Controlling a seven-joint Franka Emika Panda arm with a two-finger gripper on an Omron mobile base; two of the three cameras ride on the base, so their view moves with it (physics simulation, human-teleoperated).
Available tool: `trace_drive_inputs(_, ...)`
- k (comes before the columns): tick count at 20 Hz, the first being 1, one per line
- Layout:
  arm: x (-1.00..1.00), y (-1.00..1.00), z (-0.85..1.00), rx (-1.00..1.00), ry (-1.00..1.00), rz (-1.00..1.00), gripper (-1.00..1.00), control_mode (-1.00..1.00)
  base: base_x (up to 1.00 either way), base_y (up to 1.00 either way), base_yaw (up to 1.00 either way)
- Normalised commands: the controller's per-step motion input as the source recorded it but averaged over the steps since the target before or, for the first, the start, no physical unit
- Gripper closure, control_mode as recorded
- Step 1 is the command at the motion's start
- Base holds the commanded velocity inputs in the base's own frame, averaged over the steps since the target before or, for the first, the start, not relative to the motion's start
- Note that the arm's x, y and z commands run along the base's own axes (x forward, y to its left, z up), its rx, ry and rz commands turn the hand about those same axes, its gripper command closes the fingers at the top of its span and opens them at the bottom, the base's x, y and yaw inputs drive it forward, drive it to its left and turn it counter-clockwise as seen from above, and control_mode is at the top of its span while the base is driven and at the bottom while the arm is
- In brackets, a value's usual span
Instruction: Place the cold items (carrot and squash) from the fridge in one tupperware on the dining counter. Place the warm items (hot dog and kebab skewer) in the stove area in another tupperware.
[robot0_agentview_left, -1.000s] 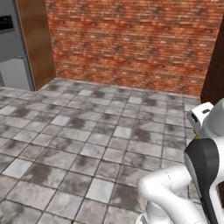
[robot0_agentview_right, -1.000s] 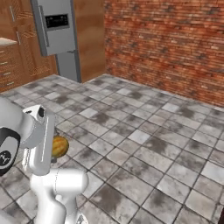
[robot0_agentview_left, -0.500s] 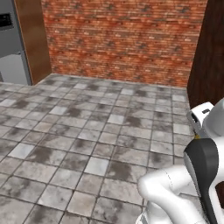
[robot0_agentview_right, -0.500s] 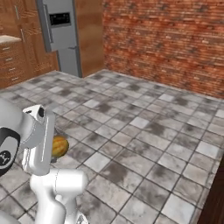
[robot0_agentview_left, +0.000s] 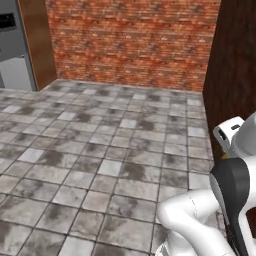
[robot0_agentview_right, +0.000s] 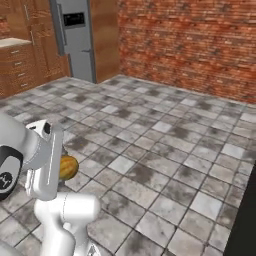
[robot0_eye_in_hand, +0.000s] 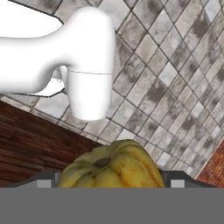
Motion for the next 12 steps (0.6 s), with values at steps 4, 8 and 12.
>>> trace_drive_inputs(4,0.0,0.0,0.0,0.0,0.0,0.0,1.0,1.0,-1.0,0.07,-0.07)
trace_drive_inputs(8,0.0,0.0,0.0,0.0,0.0,0.0,1.0,1.0,-1.0,0.09,-0.07)
trace_drive_inputs(12,0.0,0.0,0.0,0.0,0.0,0.0,1.0,1.0,-1.0,0.24,-0.03)
